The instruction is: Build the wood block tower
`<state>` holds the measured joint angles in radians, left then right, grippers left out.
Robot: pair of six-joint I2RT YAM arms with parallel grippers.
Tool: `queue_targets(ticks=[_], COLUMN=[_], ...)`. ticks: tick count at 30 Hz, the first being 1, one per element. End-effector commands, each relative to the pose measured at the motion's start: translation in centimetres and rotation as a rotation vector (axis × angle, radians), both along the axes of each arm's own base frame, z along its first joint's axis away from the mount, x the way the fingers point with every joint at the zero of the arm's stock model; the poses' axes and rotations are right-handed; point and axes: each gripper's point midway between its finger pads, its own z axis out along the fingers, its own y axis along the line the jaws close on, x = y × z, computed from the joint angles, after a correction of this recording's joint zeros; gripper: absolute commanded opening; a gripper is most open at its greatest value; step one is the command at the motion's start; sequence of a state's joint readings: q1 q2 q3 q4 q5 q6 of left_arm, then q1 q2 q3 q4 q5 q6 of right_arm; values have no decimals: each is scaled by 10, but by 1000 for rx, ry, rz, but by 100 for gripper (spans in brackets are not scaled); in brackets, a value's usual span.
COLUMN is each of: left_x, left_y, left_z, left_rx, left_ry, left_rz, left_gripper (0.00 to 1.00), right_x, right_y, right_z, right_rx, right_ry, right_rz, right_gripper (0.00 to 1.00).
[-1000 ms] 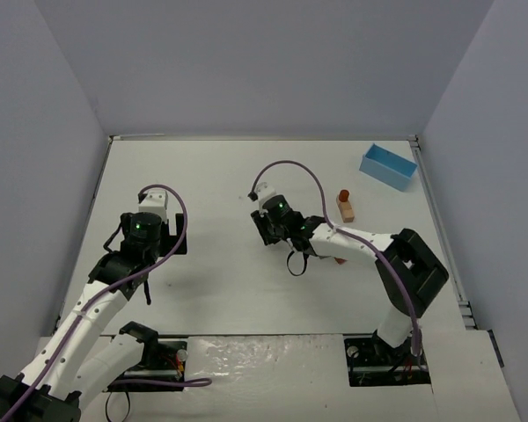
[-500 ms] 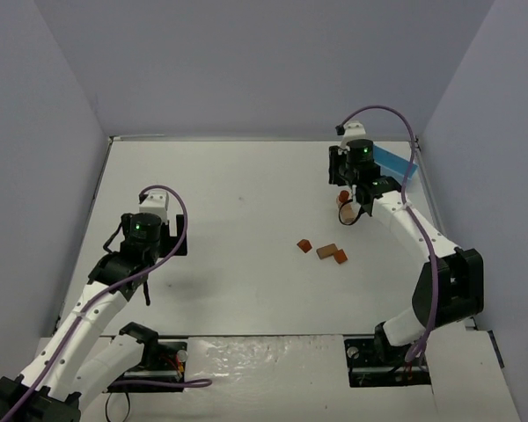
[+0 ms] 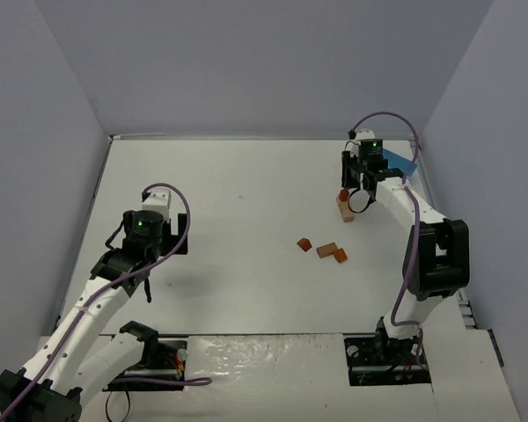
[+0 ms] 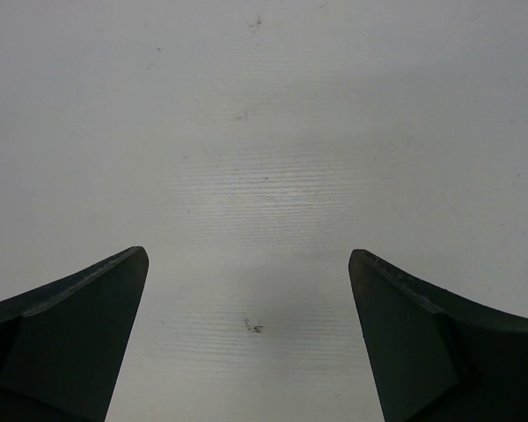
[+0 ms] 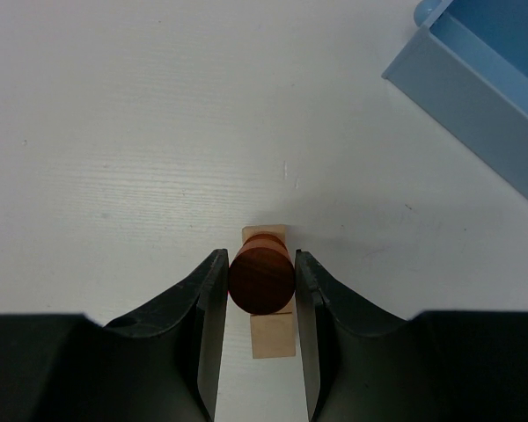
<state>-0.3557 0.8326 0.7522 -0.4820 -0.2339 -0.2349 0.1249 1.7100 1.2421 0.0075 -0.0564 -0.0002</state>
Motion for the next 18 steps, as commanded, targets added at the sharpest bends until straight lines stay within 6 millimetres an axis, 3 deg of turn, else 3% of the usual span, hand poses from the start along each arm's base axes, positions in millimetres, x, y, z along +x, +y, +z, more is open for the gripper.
queue_targets(ticks=[1, 9, 18], left_x=[16, 17, 18], left_y=[0, 0, 0], left_z=[33, 31, 30], left_rx=[-7, -6, -2], left_ry=[-95, -88, -84], left_rz=[11, 11, 12], left_gripper=[97, 97, 97], right_x=[16, 16, 17], right_y=[3, 0, -4], right_z=[25, 7, 1], right_rx=[3, -4, -10], right_ry=[-75, -40, -29], right_rz=[24, 24, 16], right_gripper=[0, 0, 0])
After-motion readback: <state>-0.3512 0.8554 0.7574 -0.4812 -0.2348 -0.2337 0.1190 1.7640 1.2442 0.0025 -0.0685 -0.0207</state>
